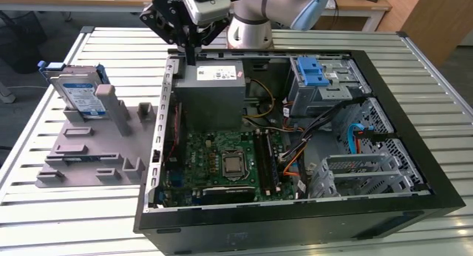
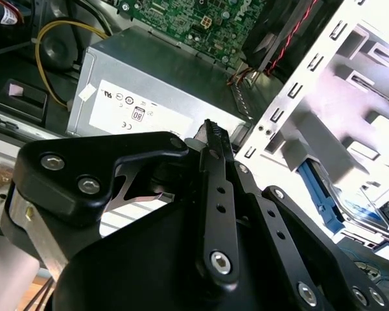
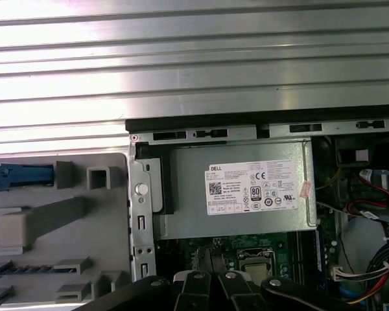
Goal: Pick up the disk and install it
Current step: 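Reach for the disk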
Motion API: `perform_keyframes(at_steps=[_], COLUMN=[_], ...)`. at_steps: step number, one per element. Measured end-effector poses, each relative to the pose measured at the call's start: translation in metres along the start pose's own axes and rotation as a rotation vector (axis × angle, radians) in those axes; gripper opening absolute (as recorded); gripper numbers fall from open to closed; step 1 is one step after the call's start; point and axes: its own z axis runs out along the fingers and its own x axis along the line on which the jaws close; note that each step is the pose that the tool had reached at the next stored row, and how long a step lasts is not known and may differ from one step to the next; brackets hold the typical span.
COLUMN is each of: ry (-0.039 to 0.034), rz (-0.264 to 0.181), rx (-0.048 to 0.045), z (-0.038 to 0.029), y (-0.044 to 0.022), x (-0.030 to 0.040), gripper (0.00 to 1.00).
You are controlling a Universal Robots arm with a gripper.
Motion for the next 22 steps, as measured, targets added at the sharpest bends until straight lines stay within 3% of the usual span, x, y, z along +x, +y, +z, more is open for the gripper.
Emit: perform_keyframes(at_steps=[22], ry=[0.0003], rz=[0.0], rx=[0.0001], z=[0.0005], y=[-0.0005], x=[0.0064], gripper=[0.11])
